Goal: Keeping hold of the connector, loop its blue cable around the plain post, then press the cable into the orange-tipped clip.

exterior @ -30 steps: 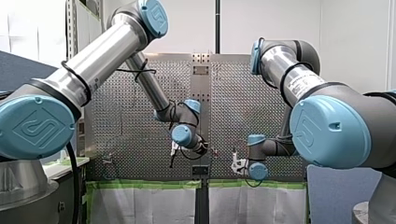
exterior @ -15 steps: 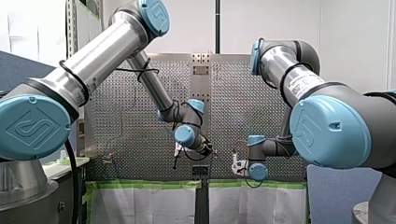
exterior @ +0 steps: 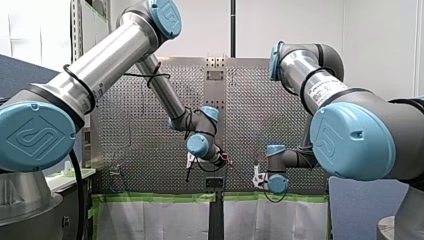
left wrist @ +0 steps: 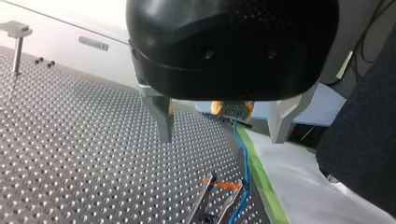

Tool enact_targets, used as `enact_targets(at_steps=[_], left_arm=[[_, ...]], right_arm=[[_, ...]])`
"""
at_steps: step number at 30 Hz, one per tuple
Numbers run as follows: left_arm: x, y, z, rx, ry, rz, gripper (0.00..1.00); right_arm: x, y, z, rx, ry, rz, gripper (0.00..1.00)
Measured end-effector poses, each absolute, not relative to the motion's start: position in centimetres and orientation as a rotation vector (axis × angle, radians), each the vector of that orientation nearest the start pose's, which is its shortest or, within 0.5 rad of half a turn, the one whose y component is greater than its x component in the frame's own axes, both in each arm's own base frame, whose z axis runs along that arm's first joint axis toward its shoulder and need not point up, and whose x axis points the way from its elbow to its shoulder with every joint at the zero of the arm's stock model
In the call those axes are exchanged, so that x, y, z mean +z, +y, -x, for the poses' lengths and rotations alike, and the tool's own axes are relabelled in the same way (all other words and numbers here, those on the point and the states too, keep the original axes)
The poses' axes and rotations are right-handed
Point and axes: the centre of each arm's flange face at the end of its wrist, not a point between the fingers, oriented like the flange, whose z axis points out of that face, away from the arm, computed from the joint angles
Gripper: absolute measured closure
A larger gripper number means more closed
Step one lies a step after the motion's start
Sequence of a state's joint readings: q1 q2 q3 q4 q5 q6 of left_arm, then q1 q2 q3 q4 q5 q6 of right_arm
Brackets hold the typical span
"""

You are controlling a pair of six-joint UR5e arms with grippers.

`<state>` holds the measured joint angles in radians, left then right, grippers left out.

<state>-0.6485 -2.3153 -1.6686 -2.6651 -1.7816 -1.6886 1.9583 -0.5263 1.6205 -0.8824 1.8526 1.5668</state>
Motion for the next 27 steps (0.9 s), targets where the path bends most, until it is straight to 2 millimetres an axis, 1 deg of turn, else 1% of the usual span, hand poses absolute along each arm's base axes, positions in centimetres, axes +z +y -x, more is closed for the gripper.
enact_targets(at_steps=[5, 10, 27], left_arm=[[5.39, -45.10, -41.25, -0.283, 1.922, -0.320, 0.00], [5.33, -44.73, -41.06, -0.260, 1.941, -0.266, 0.00], [5.30, -44.57, -40.97, -0.246, 1.940, -0.221, 0.00]], right_arm=[[-9.33, -53.09, -32.84, 1.089, -1.258, -1.480, 1.00], [-9.45, -52.88, -33.00, 1.075, -1.241, -1.498, 1.00], [-9.62, -52.63, -33.70, 1.095, -1.194, -1.545, 1.00]])
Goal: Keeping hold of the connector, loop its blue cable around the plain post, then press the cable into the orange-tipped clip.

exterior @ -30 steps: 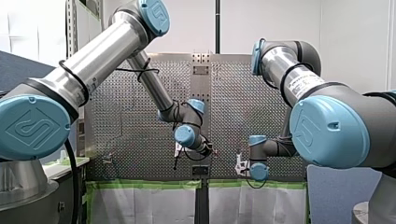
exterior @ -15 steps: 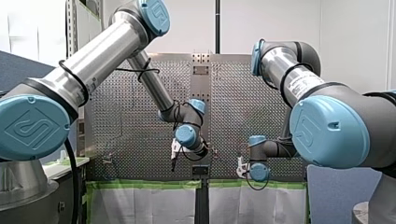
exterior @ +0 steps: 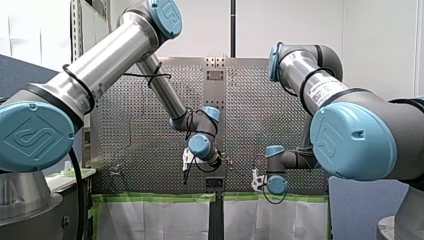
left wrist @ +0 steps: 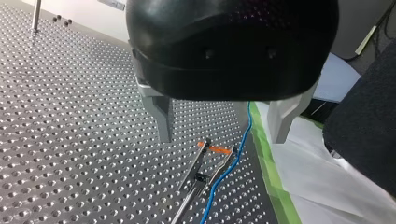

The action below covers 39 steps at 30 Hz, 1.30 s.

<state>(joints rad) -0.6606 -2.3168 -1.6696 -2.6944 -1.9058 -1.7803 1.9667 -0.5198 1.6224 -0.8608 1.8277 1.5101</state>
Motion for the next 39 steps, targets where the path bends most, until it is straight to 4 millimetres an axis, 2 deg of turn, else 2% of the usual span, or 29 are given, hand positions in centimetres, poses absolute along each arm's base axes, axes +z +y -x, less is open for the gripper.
enact_targets(at_steps=[12, 19, 31, 39], left_arm=[[5.4, -44.3, -41.5, -0.223, 1.914, -0.185, 0.00], [4.3, -44.5, -42.1, -0.217, 1.878, -0.210, 0.00], [4.9, -45.5, -42.9, -0.262, 1.856, -0.218, 0.00], [4.9, -45.2, -43.0, -0.251, 1.871, -0.221, 0.00]], right_arm=[[-9.8, -52.5, -33.9, 1.096, -1.176, -1.562, 1.00], [-9.8, -52.5, -34.0, 1.103, -1.172, -1.567, 1.00], [-9.9, -52.4, -34.2, 1.113, -1.167, -1.578, 1.00], [-10.0, -52.2, -34.3, 1.113, -1.164, -1.582, 1.00]])
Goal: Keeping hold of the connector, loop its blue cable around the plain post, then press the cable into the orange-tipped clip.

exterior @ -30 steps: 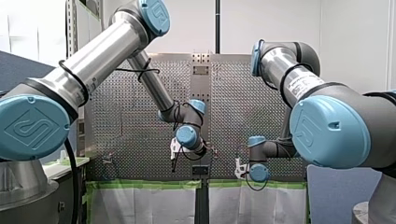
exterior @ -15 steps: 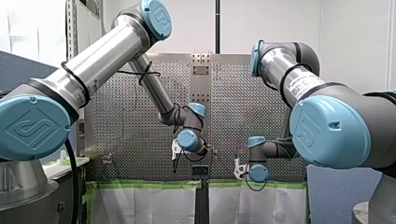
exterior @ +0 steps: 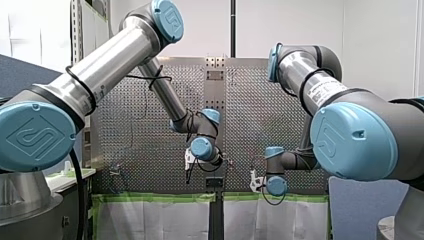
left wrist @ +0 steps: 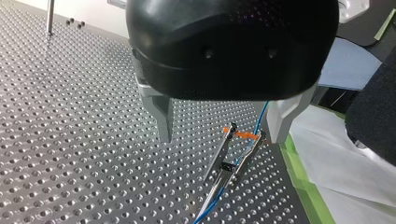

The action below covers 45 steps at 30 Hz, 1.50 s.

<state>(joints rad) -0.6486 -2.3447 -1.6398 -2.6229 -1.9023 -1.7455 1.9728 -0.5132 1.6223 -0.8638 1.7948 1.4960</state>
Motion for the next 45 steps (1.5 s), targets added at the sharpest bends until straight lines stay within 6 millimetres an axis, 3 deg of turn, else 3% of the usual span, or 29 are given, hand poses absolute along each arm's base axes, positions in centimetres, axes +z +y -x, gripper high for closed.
enact_targets(at_steps=[18, 26, 40, 45], left_arm=[[4.8, -46.0, -42.3, -0.308, 1.882, -0.258, 0.00], [4.4, -45.2, -41.5, -0.209, 1.915, -0.286, 0.00], [4.0, -45.0, -40.8, -0.134, 1.905, -0.282, 0.00], [2.3, -44.9, -40.8, -0.134, 1.916, -0.281, 0.00]], right_arm=[[-10.2, -52.0, -34.6, 1.114, -1.162, -1.590, 1.00], [-10.5, -51.2, -34.8, 1.077, -1.143, -1.637, 1.00], [-10.8, -48.4, -38.5, 1.117, -0.988, -1.773, 1.00], [-10.8, -48.4, -38.6, 1.148, -0.967, -1.799, 1.00]])
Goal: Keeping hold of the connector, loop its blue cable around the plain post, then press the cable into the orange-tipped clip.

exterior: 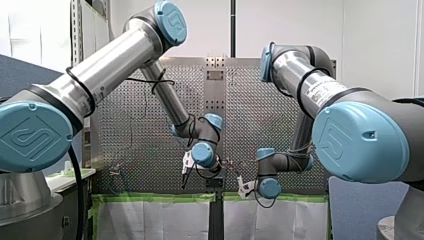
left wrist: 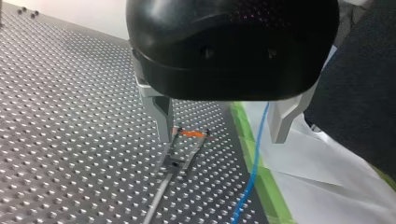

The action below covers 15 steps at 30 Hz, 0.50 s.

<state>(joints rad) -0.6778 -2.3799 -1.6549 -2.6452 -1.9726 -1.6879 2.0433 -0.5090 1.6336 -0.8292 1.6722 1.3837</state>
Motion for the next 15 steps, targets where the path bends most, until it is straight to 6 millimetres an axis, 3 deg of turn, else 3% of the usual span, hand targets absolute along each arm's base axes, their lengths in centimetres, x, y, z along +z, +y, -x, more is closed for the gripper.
enact_targets(at_steps=[10, 15], left_arm=[[-2.7, -44.1, -41.5, -0.123, 1.940, -0.258, 0.00], [-3.2, -44.2, -42.1, -0.121, 1.937, -0.252, 0.00]], right_arm=[[-10.9, -48.1, -39.0, 1.209, -0.903, -1.849, 1.00], [-11.0, -47.8, -38.9, 1.223, -0.880, -1.858, 1.00]])
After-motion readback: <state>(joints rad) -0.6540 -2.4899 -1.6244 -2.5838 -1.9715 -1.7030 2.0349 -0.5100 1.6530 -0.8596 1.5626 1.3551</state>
